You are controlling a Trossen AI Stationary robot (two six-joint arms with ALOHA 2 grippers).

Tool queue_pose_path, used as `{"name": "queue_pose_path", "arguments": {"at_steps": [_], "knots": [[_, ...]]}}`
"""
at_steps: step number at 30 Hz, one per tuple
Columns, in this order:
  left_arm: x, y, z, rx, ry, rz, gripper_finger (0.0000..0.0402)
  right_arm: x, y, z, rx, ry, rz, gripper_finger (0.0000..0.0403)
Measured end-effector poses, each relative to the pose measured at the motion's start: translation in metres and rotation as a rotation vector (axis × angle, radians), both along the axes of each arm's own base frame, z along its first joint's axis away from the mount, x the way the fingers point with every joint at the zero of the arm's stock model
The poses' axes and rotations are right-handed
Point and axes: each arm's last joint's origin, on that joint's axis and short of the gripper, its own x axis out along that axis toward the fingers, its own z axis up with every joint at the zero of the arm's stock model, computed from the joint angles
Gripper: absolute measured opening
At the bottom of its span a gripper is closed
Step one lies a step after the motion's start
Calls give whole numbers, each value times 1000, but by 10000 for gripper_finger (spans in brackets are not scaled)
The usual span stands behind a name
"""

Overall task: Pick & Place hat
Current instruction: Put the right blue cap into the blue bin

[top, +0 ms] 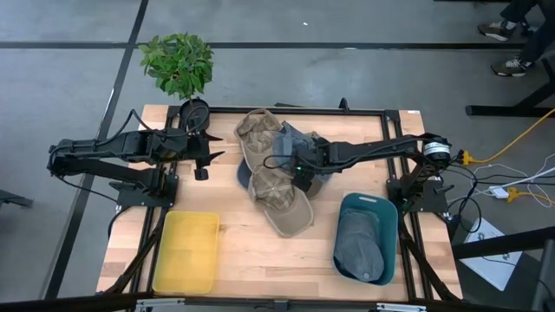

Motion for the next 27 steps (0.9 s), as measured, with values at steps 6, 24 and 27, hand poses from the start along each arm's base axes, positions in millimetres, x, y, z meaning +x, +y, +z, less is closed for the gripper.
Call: {"name": "queue_pose_path", "arguments": {"at_steps": [6,24,27], "knots": [[0,0,0,0,-1,1,171,3,-1,-4,-11,-52,7,20],[0,-1,0,-46,-21,1,171,28,-13,22,58,-294,148,17],[0,-1,0,-46,-21,1,171,33,-15,38,30,-328,194,13]]}}
